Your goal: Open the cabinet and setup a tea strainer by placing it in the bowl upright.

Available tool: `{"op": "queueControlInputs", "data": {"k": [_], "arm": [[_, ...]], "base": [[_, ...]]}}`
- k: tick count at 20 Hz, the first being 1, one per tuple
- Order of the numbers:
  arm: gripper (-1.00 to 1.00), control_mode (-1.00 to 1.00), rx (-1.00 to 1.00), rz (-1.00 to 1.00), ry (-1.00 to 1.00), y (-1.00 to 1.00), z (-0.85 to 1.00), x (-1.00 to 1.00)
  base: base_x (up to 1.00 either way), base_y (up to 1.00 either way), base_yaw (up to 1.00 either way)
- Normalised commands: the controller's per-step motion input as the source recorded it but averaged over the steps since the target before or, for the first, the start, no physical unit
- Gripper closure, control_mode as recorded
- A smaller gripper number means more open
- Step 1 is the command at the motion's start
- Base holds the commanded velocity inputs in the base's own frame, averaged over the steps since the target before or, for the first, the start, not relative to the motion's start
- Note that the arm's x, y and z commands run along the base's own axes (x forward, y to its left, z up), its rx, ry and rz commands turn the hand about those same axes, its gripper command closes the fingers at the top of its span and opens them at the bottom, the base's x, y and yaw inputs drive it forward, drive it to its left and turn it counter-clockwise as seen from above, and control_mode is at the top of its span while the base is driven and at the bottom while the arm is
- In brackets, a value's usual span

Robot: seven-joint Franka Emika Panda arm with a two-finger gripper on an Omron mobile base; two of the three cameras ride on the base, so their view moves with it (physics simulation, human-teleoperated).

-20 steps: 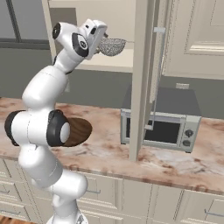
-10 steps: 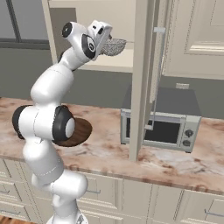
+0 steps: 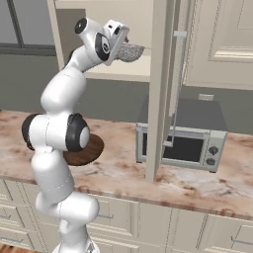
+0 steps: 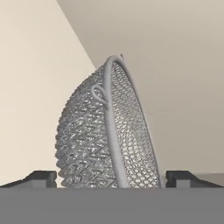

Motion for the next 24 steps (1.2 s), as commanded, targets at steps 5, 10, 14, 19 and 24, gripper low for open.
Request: {"op": "queueControlInputs", "data": {"k": [5, 10, 14, 19, 24], "arm": [[-1.0, -1.0, 0.0, 0.03, 0.03, 0.0, -0.01, 0.03], [1.0, -1.0, 0.0, 0.04, 0.05, 0.01, -0.06, 0.0], [1.0, -1.0, 0.0, 0.03, 0.05, 0.02, -0.08, 0.0], [1.0, -1.0, 0.0, 0.03, 0.03, 0.01, -0.06, 0.0], [1.0, -1.0, 0.0, 0.01, 0.0, 0.0, 0.0, 0.0]], "base": [[0.0, 0.0, 0.0], [0.0, 0.0, 0.0], [0.0, 0.0, 0.0], [0.0, 0.0, 0.0], [0.0, 0.0, 0.0]]}}
